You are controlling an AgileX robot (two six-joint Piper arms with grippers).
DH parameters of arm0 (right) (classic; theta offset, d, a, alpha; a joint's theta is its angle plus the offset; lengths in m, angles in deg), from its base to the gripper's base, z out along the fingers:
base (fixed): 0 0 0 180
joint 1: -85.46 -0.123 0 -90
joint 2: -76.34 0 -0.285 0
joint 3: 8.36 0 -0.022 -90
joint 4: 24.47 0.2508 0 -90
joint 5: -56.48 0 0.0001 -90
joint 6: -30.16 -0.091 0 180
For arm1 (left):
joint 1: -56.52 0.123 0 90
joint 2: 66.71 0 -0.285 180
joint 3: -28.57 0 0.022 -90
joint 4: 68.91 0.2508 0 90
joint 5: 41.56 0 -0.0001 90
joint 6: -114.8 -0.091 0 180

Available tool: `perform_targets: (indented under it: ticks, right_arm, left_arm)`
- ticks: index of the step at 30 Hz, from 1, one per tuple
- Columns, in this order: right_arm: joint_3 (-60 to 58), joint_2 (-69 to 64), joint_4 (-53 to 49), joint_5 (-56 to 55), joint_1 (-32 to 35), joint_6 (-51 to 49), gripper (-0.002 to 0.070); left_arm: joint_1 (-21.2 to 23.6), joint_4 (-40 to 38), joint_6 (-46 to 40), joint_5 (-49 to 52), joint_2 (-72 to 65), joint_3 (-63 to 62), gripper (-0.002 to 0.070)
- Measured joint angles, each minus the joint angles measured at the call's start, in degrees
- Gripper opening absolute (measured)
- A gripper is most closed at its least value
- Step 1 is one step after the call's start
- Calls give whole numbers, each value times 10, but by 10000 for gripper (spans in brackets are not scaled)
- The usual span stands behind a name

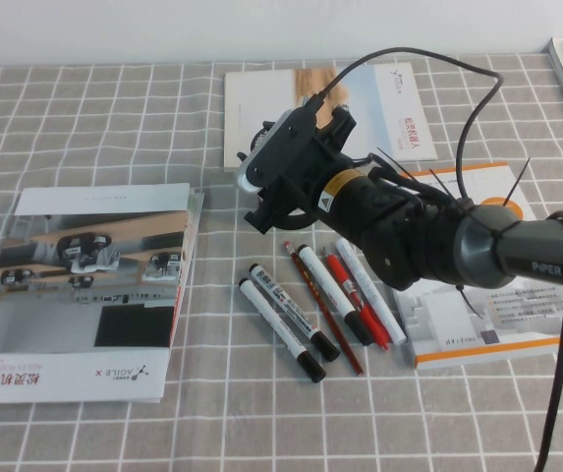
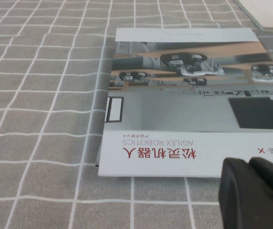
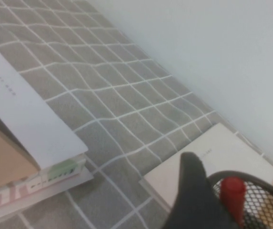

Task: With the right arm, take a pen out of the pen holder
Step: 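Take a marker out of the pen holder and lay it on the table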

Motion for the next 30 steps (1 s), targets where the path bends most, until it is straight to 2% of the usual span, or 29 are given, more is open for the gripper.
perform_targets:
  ticks: [17,30]
  right_arm:
    - [60,-40,-1,56,6,0,330]
    - [62,-45,22,58,10,0,330]
  left_arm:
    - [0,0,0,0,0,0,-5]
    - [0,0,0,0,0,0,-5]
